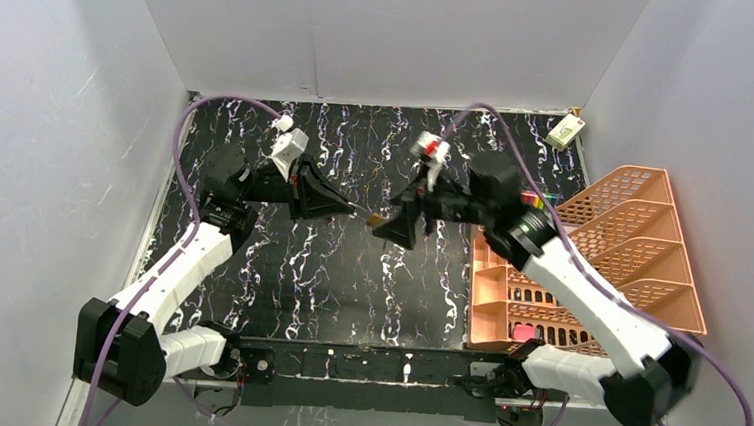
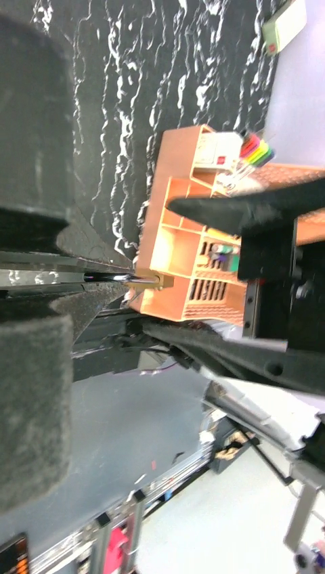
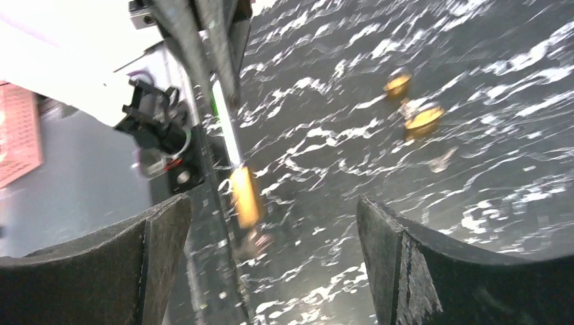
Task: Lock with the key
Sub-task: Lock the lock.
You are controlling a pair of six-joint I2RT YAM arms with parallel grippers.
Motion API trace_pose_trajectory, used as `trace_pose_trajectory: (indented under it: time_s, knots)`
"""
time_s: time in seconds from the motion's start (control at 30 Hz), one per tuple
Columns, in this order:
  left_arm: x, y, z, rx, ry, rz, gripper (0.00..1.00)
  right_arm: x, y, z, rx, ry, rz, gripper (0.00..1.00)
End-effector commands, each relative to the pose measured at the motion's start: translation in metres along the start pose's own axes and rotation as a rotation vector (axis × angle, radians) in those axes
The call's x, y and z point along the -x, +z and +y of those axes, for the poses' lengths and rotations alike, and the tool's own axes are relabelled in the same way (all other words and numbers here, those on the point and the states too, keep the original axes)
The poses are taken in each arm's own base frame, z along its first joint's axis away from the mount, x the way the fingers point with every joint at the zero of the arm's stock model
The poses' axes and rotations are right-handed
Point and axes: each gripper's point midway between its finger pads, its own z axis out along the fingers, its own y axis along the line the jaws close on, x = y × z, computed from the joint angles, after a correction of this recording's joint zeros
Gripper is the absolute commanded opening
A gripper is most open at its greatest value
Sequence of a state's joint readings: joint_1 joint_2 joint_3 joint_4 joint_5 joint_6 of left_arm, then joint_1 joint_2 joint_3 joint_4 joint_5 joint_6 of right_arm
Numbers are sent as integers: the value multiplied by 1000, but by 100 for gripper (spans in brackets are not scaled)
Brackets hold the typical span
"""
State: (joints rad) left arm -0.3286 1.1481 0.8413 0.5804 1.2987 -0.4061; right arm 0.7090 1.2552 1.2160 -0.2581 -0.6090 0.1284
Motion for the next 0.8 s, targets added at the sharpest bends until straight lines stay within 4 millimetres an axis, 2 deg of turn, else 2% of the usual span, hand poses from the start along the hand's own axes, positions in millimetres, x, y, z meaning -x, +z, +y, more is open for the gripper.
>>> trace_pose_trajectory:
  time_s: [0.0, 0.03, 0.1, 0.2, 0.57, 0.77]
  knots:
    - [59, 0, -14, 69, 168, -211, 0, 66, -53, 25, -65, -261, -424, 99]
    - [66, -1, -15, 84, 186, -235, 0, 62, -56, 32, -37, -297, -448, 99]
    - [79, -3, -19, 108, 218, -275, 0, 65, -73, 58, 45, -424, -560, 99]
    - [85, -4, -23, 112, 235, -292, 0, 64, -81, 70, 77, -505, -607, 99]
    - [97, -4, -42, 52, 263, -316, 0, 70, -70, 72, 136, -619, -643, 98]
    - [100, -5, -47, 46, 287, -319, 0, 77, -58, 70, 176, -620, -611, 90]
